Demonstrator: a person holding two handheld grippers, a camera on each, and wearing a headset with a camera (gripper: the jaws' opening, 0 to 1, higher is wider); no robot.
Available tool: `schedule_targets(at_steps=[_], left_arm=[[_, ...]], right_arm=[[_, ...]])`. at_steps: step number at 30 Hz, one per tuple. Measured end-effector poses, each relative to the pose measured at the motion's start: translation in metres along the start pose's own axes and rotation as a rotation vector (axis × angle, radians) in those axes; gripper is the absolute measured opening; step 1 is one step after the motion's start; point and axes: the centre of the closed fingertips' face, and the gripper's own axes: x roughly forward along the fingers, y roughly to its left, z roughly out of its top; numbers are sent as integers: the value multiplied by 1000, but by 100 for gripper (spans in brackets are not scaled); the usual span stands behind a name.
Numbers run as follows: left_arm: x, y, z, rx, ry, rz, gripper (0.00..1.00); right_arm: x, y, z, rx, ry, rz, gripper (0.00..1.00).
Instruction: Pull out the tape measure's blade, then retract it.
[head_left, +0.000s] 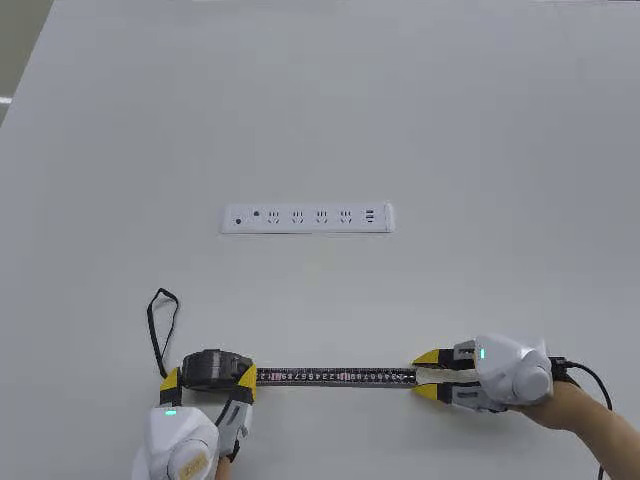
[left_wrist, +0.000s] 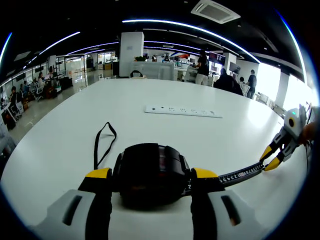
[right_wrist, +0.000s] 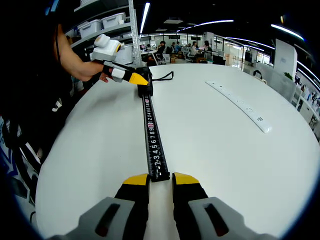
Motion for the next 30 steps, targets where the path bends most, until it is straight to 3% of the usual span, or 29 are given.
schedule_targets(at_steps=[23, 30], left_arm=[[-1, -2, -1, 7, 15, -1, 60], [-1, -2, 0, 11, 23, -2, 59]], right_arm=[[0, 0, 1, 29, -16, 7, 11], [10, 4, 8, 13, -23, 23, 11]])
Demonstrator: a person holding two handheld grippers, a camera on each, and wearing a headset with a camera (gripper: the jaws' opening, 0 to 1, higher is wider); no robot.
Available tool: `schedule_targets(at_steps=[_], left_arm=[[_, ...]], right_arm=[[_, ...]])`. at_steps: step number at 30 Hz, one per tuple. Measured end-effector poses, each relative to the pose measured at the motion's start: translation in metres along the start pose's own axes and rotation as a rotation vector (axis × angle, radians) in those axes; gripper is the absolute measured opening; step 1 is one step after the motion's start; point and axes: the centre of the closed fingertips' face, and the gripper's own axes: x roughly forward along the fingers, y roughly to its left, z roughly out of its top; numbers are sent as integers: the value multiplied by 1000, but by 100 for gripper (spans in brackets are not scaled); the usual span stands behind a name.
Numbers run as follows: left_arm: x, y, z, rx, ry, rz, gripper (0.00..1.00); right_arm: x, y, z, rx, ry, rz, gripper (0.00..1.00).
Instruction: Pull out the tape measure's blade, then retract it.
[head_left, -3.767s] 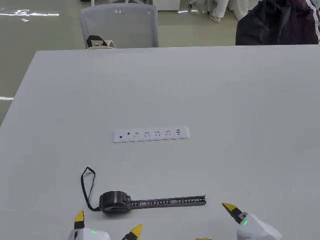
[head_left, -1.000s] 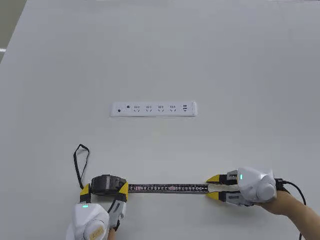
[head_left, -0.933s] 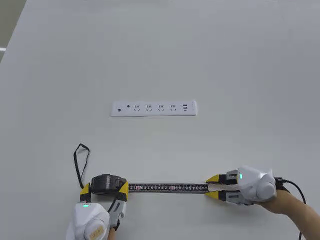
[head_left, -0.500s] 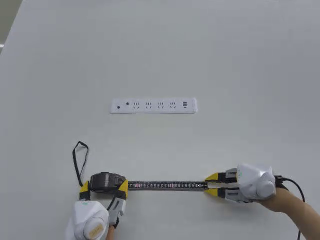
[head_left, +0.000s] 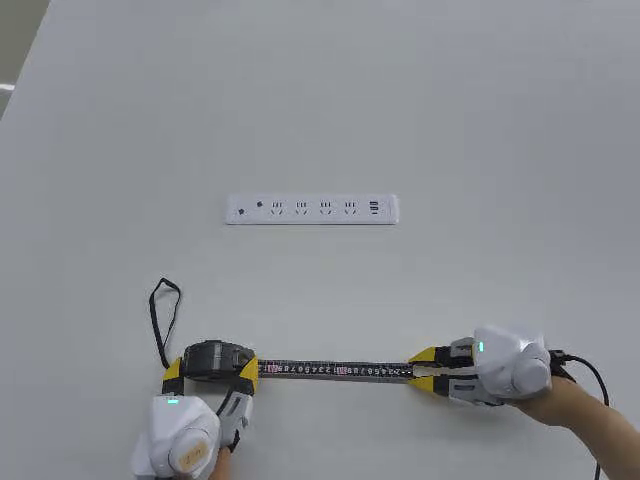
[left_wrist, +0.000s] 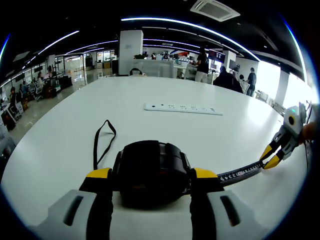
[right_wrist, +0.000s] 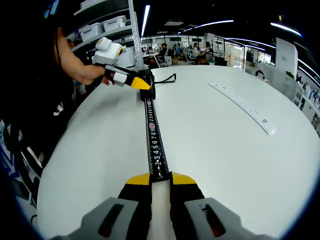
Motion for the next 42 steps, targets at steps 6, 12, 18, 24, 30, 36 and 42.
schedule_targets(at_steps=[6, 12, 18, 24, 30, 36, 42], left_arm=[[0, 0, -1, 0, 5, 0, 59], [1, 0, -1, 0, 6, 0, 58], [2, 2, -3, -3, 7, -3, 58], [4, 3, -4, -4, 7, -5, 58], [3, 2, -3, -5, 9, -5, 58], [2, 1, -3, -8, 8, -4, 58], [1, 1, -1, -24, 5, -1, 58]], right_arm=[[1, 0, 2, -1, 0, -5, 10], [0, 0, 4, 5, -2, -13, 10], [3, 0, 8, 4, 1, -17, 10], [6, 1, 11, 5, 3, -20, 10], [10, 2, 13, 3, 2, -22, 10], [16, 3, 18, 2, -2, -21, 10], [23, 3, 22, 2, -7, -22, 10]])
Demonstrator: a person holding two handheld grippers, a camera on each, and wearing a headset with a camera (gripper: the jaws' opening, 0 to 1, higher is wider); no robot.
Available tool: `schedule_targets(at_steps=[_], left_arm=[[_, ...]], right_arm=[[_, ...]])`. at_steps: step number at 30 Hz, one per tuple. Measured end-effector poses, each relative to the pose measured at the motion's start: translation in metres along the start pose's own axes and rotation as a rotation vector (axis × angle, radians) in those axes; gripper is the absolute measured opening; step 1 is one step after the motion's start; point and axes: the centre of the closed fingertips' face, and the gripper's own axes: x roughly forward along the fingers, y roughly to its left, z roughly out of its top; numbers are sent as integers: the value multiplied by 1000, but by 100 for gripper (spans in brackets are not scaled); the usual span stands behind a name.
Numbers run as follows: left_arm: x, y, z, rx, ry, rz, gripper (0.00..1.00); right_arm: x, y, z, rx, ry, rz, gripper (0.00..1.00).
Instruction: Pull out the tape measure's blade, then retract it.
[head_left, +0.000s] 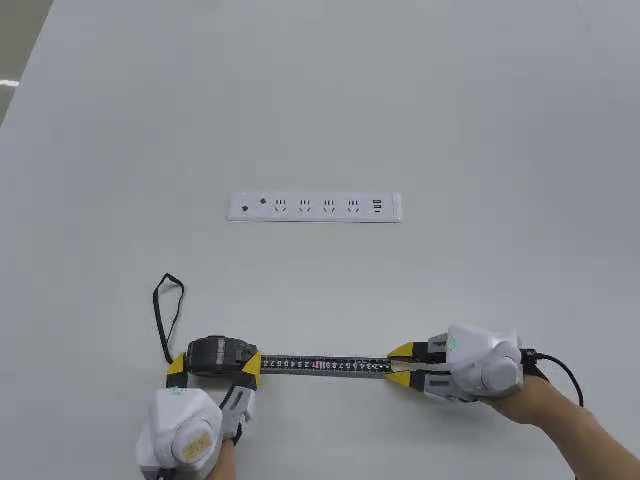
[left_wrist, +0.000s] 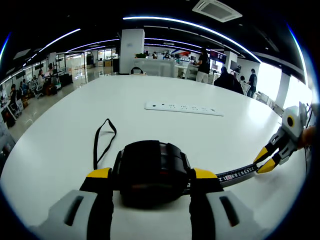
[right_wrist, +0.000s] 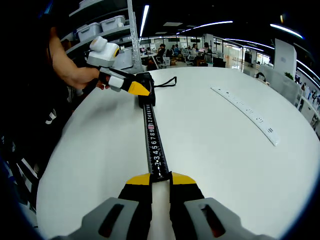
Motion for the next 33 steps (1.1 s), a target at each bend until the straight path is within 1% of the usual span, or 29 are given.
schedule_targets(at_steps=[7, 18, 33], left_arm=[[-1, -1, 2, 3, -3, -2, 58], [-6, -6, 7, 0, -2, -4, 58], [1, 2, -1, -3, 2, -9, 58]], right_arm=[[4, 2, 3, 5, -4, -2, 10], [16, 4, 11, 10, -15, 4, 10], [31, 7, 24, 10, -36, 12, 10]])
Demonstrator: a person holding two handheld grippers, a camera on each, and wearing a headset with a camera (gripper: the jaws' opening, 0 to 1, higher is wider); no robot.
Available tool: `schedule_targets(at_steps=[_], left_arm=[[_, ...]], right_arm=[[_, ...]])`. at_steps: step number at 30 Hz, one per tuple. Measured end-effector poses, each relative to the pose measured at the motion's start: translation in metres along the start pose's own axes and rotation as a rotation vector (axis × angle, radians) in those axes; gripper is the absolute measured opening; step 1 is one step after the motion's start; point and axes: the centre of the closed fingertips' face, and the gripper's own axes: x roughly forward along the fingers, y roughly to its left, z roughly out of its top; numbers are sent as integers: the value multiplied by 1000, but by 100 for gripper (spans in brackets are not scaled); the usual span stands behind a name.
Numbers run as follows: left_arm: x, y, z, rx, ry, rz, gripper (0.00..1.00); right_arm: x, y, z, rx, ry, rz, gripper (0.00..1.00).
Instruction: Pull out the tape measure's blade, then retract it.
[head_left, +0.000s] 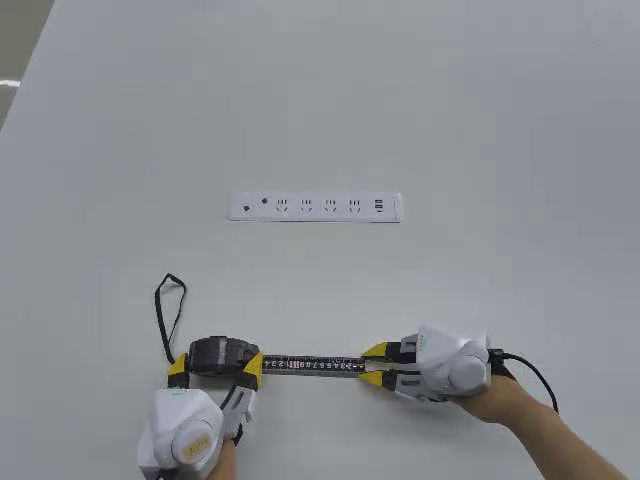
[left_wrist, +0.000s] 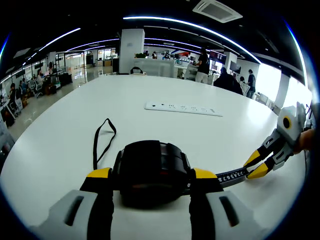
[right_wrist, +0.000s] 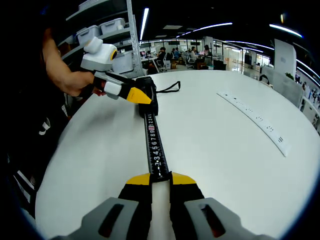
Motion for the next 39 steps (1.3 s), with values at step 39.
schedule_targets(at_steps=[39], left_arm=[[4, 5, -8, -29, 4, -2, 57]], right_arm=[[46, 7, 35, -11, -44, 12, 11]])
